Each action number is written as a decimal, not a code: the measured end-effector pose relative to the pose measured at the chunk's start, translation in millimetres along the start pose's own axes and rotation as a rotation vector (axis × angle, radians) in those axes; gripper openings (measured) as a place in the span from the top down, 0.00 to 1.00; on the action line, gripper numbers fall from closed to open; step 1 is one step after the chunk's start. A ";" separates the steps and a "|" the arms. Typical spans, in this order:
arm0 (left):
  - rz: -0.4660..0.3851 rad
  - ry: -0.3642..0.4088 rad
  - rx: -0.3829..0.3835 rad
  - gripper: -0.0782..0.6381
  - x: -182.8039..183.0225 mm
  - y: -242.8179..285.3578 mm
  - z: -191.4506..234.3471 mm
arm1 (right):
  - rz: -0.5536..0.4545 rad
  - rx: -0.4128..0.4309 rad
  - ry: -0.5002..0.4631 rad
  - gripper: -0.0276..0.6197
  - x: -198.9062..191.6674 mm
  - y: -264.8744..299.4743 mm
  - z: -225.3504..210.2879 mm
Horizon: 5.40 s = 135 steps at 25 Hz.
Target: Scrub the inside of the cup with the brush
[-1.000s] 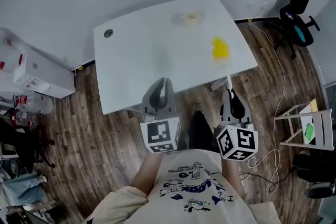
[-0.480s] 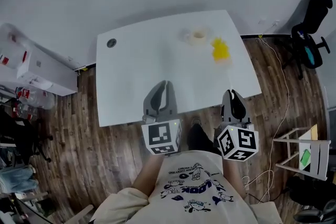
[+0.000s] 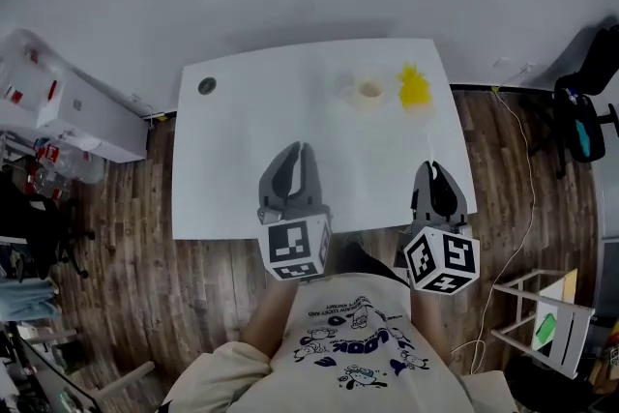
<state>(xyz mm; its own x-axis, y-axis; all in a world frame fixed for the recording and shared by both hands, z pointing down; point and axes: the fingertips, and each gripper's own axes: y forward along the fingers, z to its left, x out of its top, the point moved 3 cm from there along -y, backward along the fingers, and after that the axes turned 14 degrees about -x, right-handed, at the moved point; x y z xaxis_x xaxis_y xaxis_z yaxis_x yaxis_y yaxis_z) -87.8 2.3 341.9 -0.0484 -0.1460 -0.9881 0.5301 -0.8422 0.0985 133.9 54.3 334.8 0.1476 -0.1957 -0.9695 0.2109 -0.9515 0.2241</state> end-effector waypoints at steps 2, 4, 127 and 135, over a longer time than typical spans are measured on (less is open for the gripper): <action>0.001 0.000 0.018 0.84 1.5 13.2 -2.8 | 0.003 0.016 -0.005 0.88 4.1 14.0 -7.0; 0.004 -0.001 0.031 0.84 2.6 25.5 -6.1 | 0.009 0.031 -0.005 0.88 6.9 28.7 -13.2; 0.349 0.038 -0.036 0.84 -190.3 272.6 61.8 | 0.411 -0.070 -0.045 0.88 -102.7 202.9 -18.7; 0.334 0.005 -0.026 0.84 -181.7 268.0 61.6 | 0.404 -0.060 -0.042 0.88 -98.1 196.4 -25.1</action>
<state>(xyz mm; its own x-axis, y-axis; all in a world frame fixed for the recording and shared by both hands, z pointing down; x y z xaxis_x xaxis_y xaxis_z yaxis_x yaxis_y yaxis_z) 10.9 -228.8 555.1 0.1354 -0.4093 -0.9023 0.5371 -0.7349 0.4140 185.1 -107.4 476.4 0.1908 -0.5616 -0.8051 0.2004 -0.7806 0.5920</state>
